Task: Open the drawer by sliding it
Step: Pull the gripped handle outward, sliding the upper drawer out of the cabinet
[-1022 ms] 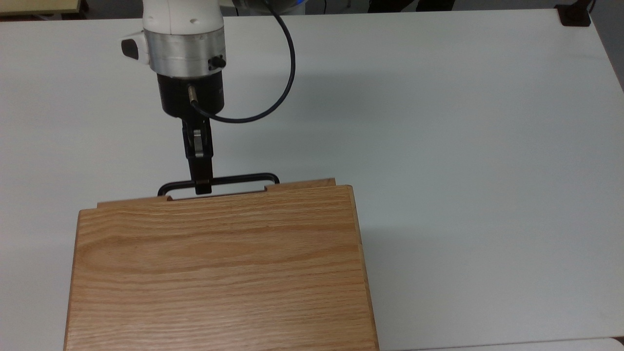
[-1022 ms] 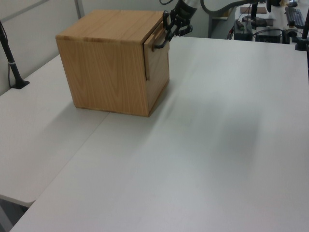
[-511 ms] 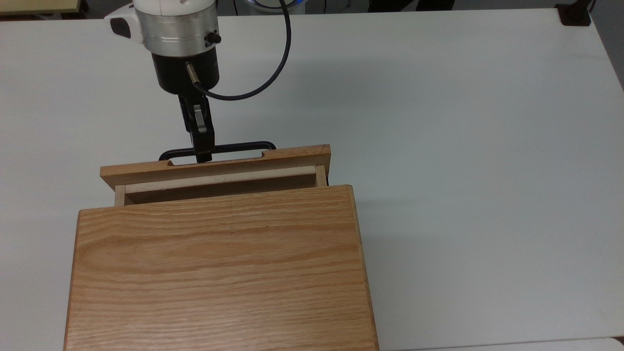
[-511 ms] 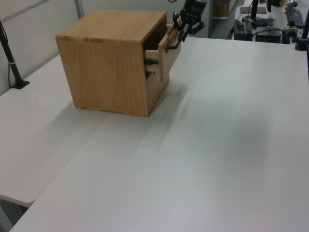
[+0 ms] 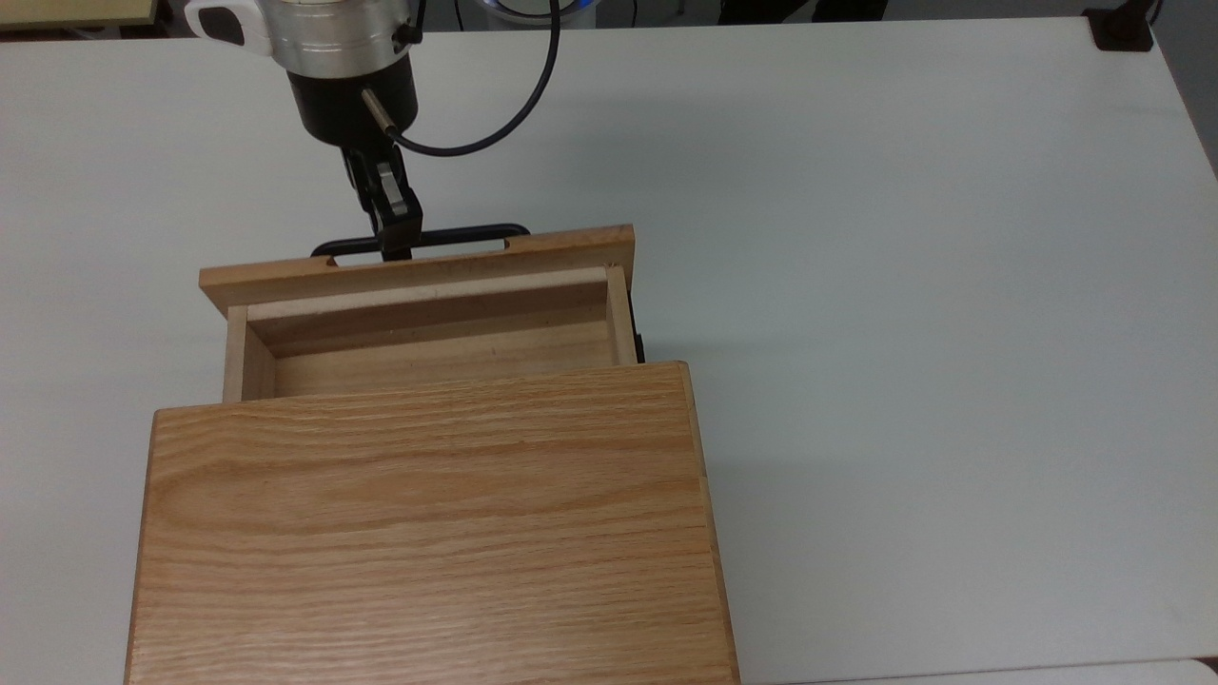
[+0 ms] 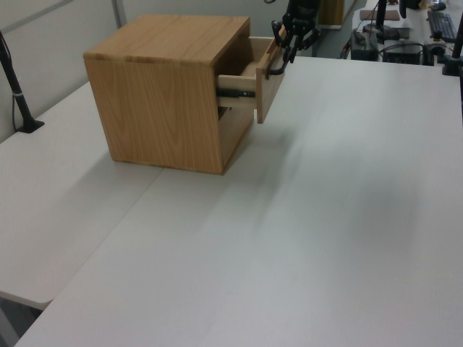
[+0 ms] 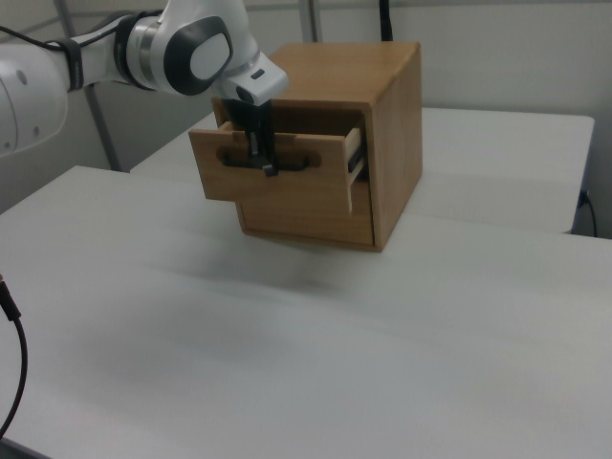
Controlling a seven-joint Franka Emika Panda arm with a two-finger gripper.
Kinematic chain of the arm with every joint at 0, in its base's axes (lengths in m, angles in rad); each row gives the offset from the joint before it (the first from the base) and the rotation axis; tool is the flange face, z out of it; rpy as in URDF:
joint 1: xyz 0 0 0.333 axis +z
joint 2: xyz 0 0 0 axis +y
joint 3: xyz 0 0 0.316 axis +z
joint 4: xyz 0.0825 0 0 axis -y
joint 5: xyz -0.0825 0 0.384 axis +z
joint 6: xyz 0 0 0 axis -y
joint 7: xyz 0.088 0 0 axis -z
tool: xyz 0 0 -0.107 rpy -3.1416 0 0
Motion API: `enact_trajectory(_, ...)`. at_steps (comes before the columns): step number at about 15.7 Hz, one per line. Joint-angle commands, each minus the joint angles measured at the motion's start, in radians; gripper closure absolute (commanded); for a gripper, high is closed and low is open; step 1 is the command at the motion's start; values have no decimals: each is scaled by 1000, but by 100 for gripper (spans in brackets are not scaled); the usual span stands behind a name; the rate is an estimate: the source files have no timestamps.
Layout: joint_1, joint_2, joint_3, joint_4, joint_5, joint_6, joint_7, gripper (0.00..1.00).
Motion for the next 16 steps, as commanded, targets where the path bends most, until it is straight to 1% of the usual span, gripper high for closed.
enact_trajectory(1,25,-64,12,-55,1,-54,-241,95)
enact_trajectory(8,10,-105,13,-69,12,-169,-401,93)
enact_trajectory(12,5,-108,12,-69,12,-225,-467,93)
enact_trajectory(13,4,-111,12,-68,12,-229,-468,86)
enact_trajectory(14,2,-114,12,-68,12,-229,-468,77)
enact_trajectory(15,2,-116,12,-69,12,-230,-468,65)
enact_trajectory(16,-4,-116,12,-69,12,-230,-468,64)
